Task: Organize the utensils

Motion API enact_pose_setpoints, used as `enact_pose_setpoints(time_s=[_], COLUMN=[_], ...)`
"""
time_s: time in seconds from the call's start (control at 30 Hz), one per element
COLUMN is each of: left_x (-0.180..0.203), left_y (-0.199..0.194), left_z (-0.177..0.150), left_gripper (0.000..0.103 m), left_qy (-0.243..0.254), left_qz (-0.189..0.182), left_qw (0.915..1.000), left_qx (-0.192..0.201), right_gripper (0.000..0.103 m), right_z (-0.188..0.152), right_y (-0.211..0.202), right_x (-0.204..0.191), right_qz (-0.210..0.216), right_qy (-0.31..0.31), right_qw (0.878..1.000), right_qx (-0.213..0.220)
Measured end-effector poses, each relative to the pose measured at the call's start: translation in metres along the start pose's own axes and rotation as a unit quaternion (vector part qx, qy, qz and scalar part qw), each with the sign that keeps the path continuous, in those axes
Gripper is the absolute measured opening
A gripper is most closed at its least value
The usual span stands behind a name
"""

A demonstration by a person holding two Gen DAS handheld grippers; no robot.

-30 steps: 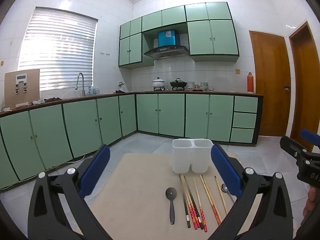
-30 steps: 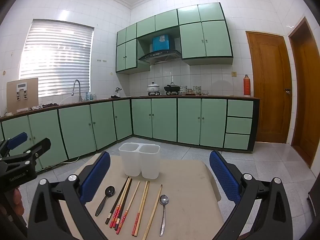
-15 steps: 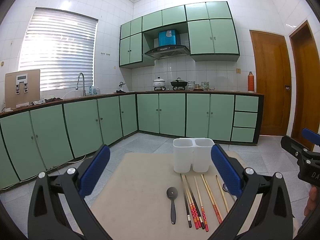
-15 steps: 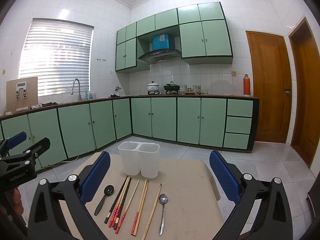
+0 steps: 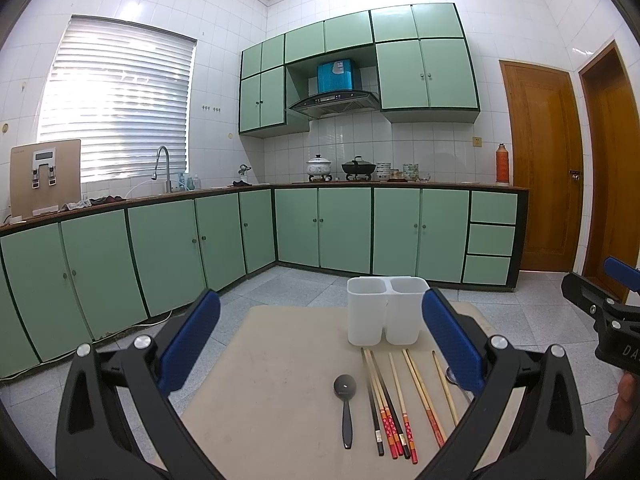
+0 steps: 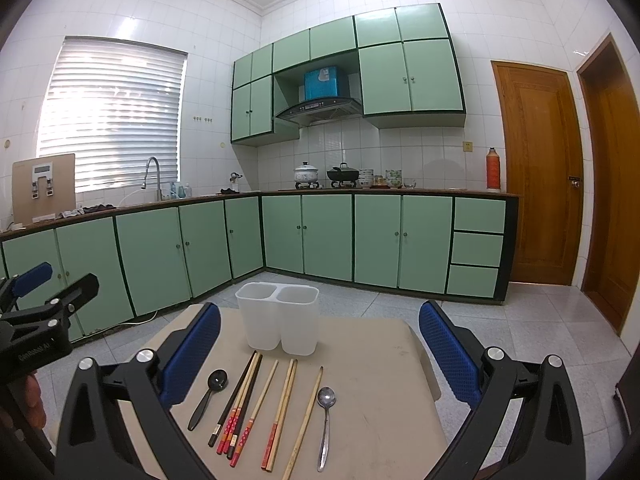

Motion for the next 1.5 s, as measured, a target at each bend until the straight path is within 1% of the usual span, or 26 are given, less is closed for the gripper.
enact_pose_setpoints(time_s=[1.07, 1.33, 1.5], left_x=[-0.005, -0.009, -0.013], left_y=[0.0, 0.001, 0.005], left_z=[0.001, 0.0, 0.0], left_gripper=[0.098, 0.098, 0.098], left_qy=[0.001, 0.0, -0.001], left_qz=[0.002, 0.002, 0.003], left_qw=[1.0, 1.0, 1.0], left_qx=[0.001, 0.0, -0.003], right_gripper=[0.097, 0.097, 0.097], right_z=[0.0, -0.005, -0.013], right_y=[0.001, 0.003, 0.011], right_x=[0.0, 0.001, 0.007], right_qz=[-0.001, -0.001, -0.003], right_qy=[-0.001, -0.001, -0.001], right_qw=[1.0, 1.0, 1.0], right_qx=[-0.001, -0.002, -0.008])
Point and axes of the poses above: each gripper's, at about its wrist camera, not at the fingertips, and y roughly the way its jaws point, x to its right, z to its top, the point moved 10 cm from there along y, roughly the way its jaws point, and after that the axes turned 2 degrees about -x, right-handed, at the moved point
